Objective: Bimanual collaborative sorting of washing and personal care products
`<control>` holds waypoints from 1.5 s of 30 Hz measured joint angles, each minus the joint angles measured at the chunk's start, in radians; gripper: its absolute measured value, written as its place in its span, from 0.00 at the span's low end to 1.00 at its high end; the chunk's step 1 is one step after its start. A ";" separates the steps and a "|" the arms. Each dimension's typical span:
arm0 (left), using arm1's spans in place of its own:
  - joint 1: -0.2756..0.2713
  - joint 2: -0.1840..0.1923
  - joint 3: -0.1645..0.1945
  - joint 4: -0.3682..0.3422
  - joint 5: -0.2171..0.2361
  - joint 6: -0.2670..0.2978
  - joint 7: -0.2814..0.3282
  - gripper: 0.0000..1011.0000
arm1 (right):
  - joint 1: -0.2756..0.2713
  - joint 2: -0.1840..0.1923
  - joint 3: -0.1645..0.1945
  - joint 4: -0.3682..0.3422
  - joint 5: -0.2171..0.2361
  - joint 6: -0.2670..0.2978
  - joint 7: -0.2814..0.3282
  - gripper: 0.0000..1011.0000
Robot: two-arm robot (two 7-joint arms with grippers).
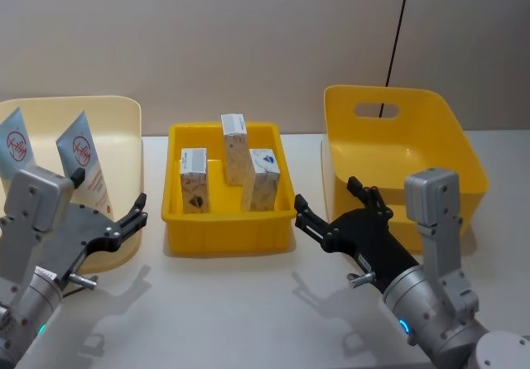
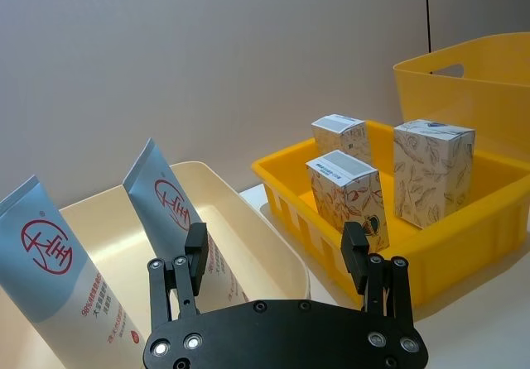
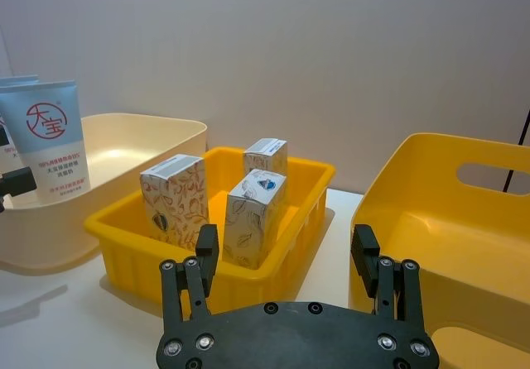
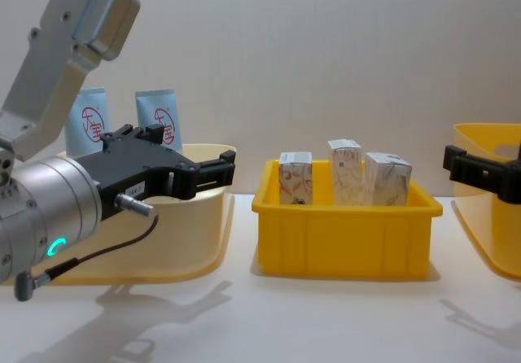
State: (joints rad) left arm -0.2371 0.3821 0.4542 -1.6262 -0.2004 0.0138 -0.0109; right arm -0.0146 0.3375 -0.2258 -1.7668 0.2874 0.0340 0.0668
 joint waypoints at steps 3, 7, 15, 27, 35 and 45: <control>0.000 0.000 0.000 0.000 0.000 0.000 0.000 0.99 | 0.000 0.000 0.000 0.000 0.000 0.000 0.000 0.99; 0.000 0.000 0.000 0.000 0.000 0.000 0.000 0.99 | 0.000 0.000 0.000 0.000 0.000 0.000 0.000 0.99; 0.000 0.000 0.000 0.000 0.000 0.000 0.000 0.99 | 0.000 0.000 0.000 0.000 0.000 0.000 0.000 0.99; 0.000 0.000 -0.001 0.000 0.000 0.000 -0.001 0.99 | 0.000 0.000 0.000 0.000 0.000 0.000 0.000 0.99; 0.006 0.010 -0.024 -0.001 -0.028 0.011 -0.023 0.99 | 0.000 0.000 0.000 0.000 0.000 0.000 0.000 0.99; 0.019 0.012 -0.066 -0.008 -0.087 0.036 -0.051 0.99 | 0.000 0.000 0.000 0.000 0.000 0.000 0.000 0.99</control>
State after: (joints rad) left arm -0.2183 0.3937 0.3884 -1.6337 -0.2879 0.0500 -0.0620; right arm -0.0147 0.3375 -0.2258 -1.7667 0.2874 0.0340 0.0668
